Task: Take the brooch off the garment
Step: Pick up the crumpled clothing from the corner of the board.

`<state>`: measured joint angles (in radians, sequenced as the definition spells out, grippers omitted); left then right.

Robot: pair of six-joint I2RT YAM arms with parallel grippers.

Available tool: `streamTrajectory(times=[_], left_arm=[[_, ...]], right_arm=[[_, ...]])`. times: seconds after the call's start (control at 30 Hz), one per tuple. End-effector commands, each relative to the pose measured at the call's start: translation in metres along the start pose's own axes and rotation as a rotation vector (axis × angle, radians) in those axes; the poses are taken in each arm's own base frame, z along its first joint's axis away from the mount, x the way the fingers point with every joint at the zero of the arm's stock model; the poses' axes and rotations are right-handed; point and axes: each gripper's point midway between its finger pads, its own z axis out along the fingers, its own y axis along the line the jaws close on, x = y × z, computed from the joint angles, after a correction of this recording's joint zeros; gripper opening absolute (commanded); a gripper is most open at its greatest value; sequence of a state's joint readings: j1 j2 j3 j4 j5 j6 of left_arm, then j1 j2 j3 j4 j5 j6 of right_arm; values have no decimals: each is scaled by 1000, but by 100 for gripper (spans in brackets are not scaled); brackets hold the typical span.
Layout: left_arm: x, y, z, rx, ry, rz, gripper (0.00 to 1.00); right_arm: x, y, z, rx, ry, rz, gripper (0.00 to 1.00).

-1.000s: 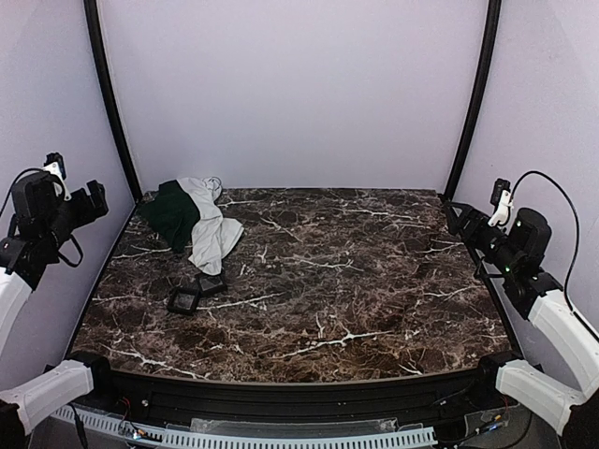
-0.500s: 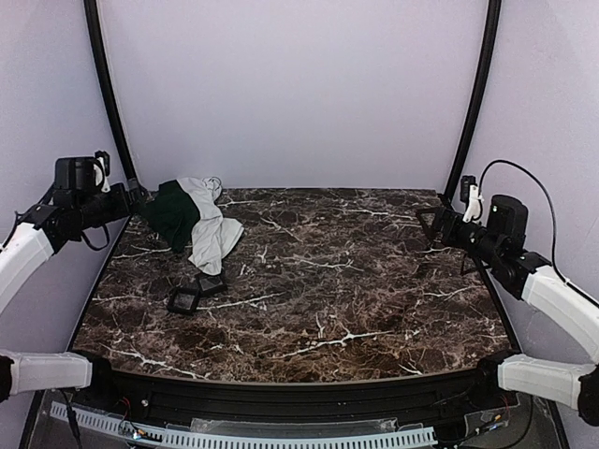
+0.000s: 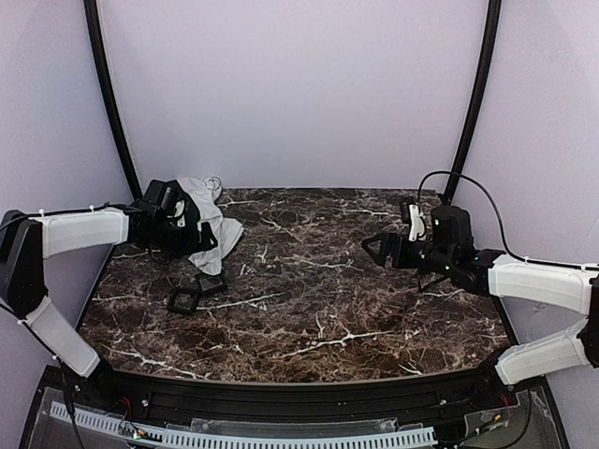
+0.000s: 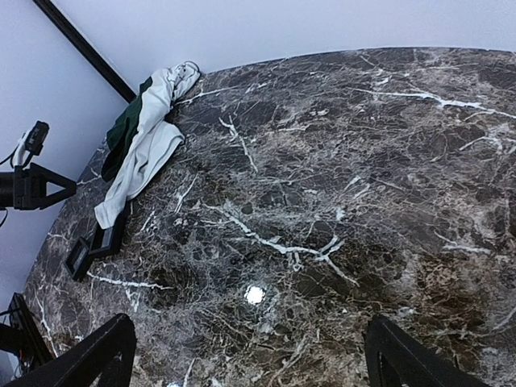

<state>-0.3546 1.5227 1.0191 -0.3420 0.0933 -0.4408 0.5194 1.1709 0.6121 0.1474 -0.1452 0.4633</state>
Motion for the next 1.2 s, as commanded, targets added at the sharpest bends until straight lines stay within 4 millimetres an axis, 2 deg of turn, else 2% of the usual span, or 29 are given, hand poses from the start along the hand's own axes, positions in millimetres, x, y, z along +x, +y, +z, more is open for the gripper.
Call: streamTrajectory(times=[0.0,0.2,0.33,0.53,0.6,0.67,0.7,0.73,0.77,0.9,1.0,1.07,1.17], left_arm=[[7,-11,21,51,52,-17,98],[19,-4,43,36,89,-15,80],[18,-2,52,22,95,-12,67],[20,2,64,-2,117,-6,63],[22,2,67,7,127,-6,57],[22,0,70,17,131,-6,46],[22,-1,70,23,132,-6,35],[21,-2,71,26,129,-5,30],[19,-4,71,35,126,-6,22],[13,-15,71,84,117,-9,3],[7,-24,69,117,105,-4,1],[-2,-37,66,157,83,8,1],[-23,-67,58,259,34,40,1]], right_arm=[[-16,24,11,-44,-46,-11,98],[-6,38,23,-69,-12,-29,98],[-1,45,28,-78,7,-39,98],[2,51,29,-82,12,-44,98],[3,50,29,-81,12,-44,98],[4,50,28,-78,12,-44,98],[4,50,28,-77,13,-44,98],[5,50,27,-76,14,-44,98],[5,50,27,-77,15,-45,98],[3,51,25,-76,9,-46,98],[1,52,23,-75,-1,-45,98],[-1,51,21,-72,-10,-44,98],[-5,53,16,-75,-25,-42,98]])
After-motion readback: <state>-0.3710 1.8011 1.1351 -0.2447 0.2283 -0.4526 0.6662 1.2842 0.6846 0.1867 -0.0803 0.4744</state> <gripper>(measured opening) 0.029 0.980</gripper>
